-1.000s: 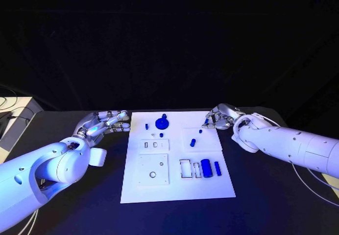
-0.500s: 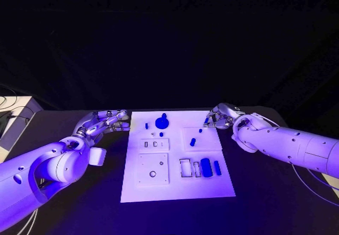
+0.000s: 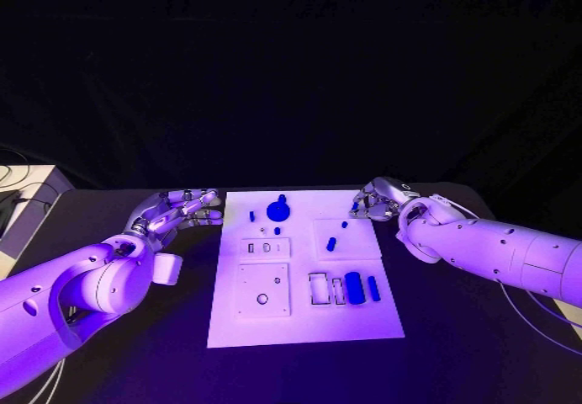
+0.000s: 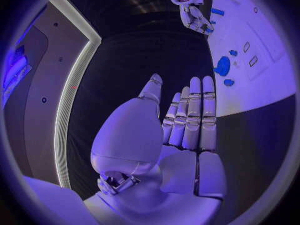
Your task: Assemble the parts on the task board
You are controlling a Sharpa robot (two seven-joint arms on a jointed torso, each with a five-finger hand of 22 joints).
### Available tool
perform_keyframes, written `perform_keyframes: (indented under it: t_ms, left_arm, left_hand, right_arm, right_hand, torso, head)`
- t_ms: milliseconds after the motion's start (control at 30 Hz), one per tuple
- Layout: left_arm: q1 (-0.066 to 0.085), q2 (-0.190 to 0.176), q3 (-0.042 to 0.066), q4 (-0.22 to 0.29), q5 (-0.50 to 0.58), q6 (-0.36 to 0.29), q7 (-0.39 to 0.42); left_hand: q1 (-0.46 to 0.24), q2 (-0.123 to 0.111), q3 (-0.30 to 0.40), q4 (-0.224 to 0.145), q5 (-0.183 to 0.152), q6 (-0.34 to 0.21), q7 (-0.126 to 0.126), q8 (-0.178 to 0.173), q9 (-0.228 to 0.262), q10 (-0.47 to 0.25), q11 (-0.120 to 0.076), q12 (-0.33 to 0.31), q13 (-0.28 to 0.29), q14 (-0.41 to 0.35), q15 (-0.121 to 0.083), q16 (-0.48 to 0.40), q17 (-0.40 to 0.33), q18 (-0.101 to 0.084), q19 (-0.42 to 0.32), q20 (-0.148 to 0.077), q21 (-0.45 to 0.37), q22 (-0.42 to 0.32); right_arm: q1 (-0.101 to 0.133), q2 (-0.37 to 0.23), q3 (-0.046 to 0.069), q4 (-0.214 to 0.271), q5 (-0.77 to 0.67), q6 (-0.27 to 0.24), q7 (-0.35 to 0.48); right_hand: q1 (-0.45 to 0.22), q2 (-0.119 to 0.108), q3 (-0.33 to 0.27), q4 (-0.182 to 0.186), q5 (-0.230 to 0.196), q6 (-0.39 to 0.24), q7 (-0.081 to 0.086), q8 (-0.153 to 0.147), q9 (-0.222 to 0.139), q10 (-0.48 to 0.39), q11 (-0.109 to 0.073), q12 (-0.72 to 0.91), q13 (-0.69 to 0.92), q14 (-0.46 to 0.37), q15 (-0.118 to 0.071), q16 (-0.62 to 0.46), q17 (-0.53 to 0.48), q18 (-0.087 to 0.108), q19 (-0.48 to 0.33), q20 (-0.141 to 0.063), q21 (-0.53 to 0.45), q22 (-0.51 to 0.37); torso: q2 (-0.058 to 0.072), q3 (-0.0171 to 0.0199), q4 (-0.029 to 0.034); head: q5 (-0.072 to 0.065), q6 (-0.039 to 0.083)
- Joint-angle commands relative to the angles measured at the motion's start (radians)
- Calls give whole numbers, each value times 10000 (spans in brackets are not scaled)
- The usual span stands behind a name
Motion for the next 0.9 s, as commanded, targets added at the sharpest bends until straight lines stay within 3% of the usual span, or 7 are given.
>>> perform_keyframes:
  t_ms: [33,167,233,267,467,800,900]
  left_arm:
    - [1,4,7,7,-38,153,18]
    - [1,-1,7,3,-38,145,12]
    - [1,-2,7,0,-38,142,11]
    - [1,-2,7,-1,-38,142,10]
    - [0,2,7,-15,-38,138,7]
    - [-1,7,7,-32,-38,129,8]
    - [-1,12,7,-38,-38,131,9]
  left_hand:
    - [52,20,-31,-24,-29,-72,-30,-12,-1,-99,-3,20,-1,10,-16,19,-12,-89,-16,-33,36,-7]
    - [58,21,-21,-25,-28,-114,-22,-13,-2,-124,5,19,-1,12,-13,21,-12,-86,-17,-30,37,-7]
    - [58,21,-21,-25,-28,-114,-22,-13,-2,-124,5,19,-1,12,-13,21,-12,-86,-17,-30,37,-7]
    - [58,21,-21,-25,-28,-114,-22,-13,-2,-124,5,19,-1,12,-13,21,-12,-86,-17,-30,37,-7]
    - [64,18,-16,-29,-35,-155,-18,-14,-3,-149,10,19,-1,8,-10,20,-13,-82,-19,-26,37,-7]
    - [64,18,-16,-29,-35,-155,-18,-14,-3,-149,10,19,-1,8,-10,20,-13,-82,-19,-26,37,-7]
    - [64,18,-16,-29,-35,-155,-18,-14,-3,-149,10,19,-1,8,-10,20,-13,-82,-19,-26,37,-7]
  right_arm:
    - [-5,8,0,29,-99,-49,162]
    - [-5,-1,0,39,-88,-53,182]
    - [-5,-5,0,43,-84,-64,188]
    - [-5,-7,0,47,-82,-71,191]
    - [-7,-19,0,76,-78,-119,207]
    - [-13,-41,0,139,-78,-293,307]
    - [-13,-61,1,197,-79,-373,346]
  right_hand:
    - [-6,160,-10,-131,96,105,-14,-15,-18,69,10,48,13,17,-54,-8,20,7,548,-78,78,1583]
    - [34,366,31,-314,271,170,-41,-25,-23,87,-15,51,39,15,-72,-18,25,2,543,-92,82,1583]
    - [144,520,230,-387,-83,212,-69,-20,-25,81,-36,33,36,15,-91,-23,27,-1,539,-103,76,1581]
    - [110,448,484,-428,-74,236,-89,-31,-35,83,-37,23,42,22,-96,-22,36,-9,539,-117,81,1582]
    - [474,850,901,-726,6,418,-170,66,-1,100,-120,10,53,19,-149,-22,68,-31,537,-152,126,1594]
    - [577,1113,1083,-1244,-38,462,-191,135,13,143,-141,-25,103,21,-175,-25,200,-71,529,-197,205,1608]
    - [538,1098,1038,-1298,-149,463,-192,140,12,160,-142,-25,121,40,-169,-17,241,-79,529,-197,237,1616]
  torso:
    - [0,-2,0]
    - [-2,-2,-1]
    - [-3,0,-3]
    - [-2,-2,0]
    - [-10,-5,5]
    - [-2,1,-1]
    - [-5,-1,-1]
  head:
    - [-1,-21]
    - [-6,-21]
    - [-7,-22]
    - [-5,-22]
    - [3,-39]
    - [10,-35]
    - [19,-34]
